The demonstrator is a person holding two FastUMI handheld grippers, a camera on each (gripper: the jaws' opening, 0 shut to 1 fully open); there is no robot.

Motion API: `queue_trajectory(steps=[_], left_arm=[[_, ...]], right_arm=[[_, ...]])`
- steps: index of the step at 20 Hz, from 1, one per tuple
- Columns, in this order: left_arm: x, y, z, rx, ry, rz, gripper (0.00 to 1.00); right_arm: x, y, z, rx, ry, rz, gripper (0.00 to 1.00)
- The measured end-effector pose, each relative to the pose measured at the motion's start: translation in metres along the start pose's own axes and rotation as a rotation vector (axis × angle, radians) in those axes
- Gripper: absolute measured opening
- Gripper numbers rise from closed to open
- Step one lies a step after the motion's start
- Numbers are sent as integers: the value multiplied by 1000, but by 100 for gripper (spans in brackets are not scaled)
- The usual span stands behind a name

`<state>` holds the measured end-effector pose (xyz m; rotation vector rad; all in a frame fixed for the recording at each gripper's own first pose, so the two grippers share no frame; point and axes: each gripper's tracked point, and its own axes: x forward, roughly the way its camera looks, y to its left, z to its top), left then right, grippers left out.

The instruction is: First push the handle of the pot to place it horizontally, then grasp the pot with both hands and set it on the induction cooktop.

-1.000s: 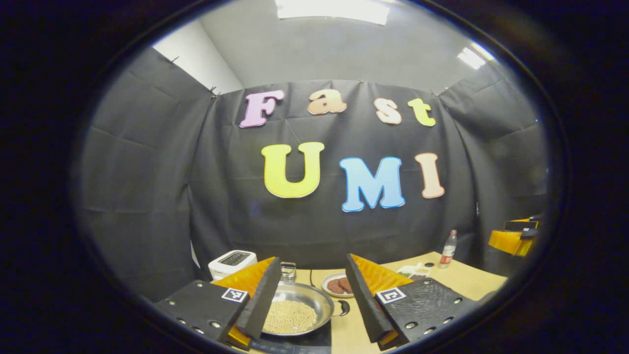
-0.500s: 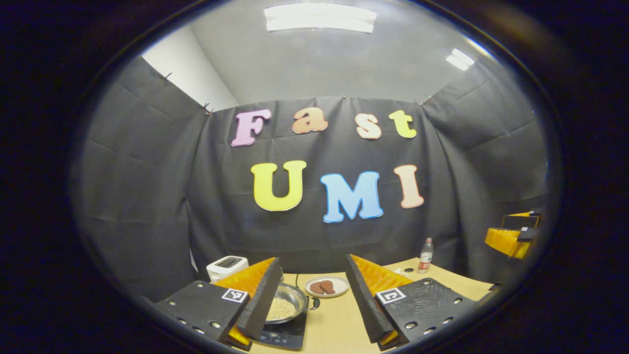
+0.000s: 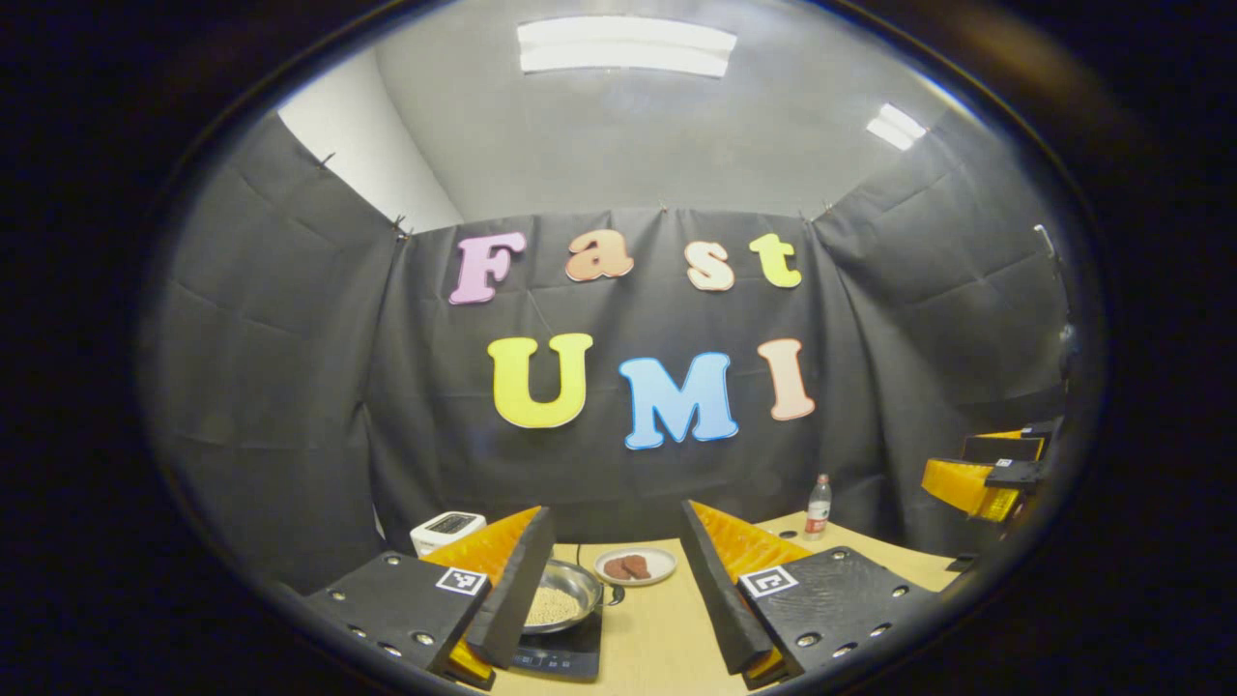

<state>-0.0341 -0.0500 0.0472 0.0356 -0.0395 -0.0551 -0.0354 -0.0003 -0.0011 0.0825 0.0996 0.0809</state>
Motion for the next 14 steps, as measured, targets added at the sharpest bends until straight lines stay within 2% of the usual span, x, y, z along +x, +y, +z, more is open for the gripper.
queue_trajectory(steps=[3, 4, 9, 10, 12, 13, 14], left_arm=[[-4, 16, -5, -8, 2, 9, 76], [-4, 22, -6, -7, 3, 18, 76], [-8, 31, -13, -19, 12, 17, 76], [-9, 32, -12, -16, 10, 16, 79], [-12, 33, -10, -9, 2, 9, 79], [-12, 35, -11, -4, 0, 9, 76], [-12, 37, -11, 0, -3, 10, 79]], right_arm=[[-4, 6, 5, -28, -13, -6, 92], [-6, 9, 6, -31, -16, -6, 97], [-12, 12, 6, -27, -16, -25, 98], [-12, 12, 6, -30, -18, -29, 98], [-15, 14, 7, -32, -17, -34, 97], [-16, 16, 6, -33, -16, -35, 98], [-17, 17, 6, -35, -16, -35, 98]])
